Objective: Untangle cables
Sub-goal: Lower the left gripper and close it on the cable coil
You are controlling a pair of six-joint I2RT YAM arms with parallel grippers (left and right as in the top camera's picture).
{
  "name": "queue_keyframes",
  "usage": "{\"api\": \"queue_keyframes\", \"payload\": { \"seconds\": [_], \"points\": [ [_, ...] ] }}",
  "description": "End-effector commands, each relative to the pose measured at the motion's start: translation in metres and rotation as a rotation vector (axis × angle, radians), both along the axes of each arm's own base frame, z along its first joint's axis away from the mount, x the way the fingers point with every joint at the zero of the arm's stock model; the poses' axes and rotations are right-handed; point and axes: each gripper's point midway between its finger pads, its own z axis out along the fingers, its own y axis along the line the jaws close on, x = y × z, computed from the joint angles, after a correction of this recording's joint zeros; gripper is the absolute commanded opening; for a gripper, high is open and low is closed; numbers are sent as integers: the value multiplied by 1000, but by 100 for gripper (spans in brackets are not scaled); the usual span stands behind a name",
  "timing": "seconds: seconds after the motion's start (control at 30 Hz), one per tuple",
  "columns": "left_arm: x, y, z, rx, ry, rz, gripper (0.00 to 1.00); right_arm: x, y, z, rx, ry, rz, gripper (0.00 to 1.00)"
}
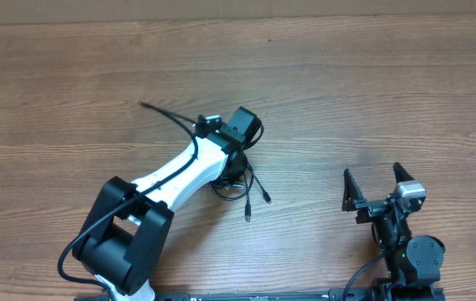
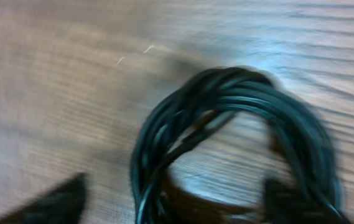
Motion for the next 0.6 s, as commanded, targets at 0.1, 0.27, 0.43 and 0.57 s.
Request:
{"api": "queue_keyframes", "payload": {
  "seconds": [0.1,0.27,0.43,0.57],
  "points": [
    [28,-20,31,116,-10,-503,99,0,0,-2,-4,-6,-4,100],
    [49,-27,39,181,-69,-699,100,0,0,-2,-4,-6,-4,100],
    [66,-33,45,254,-113,-907,99,0,0,-2,-4,-6,-4,100],
    [64,-42,41,210,-102,-1067,98,0,0,-2,-4,-6,-4,100]
  ]
}}
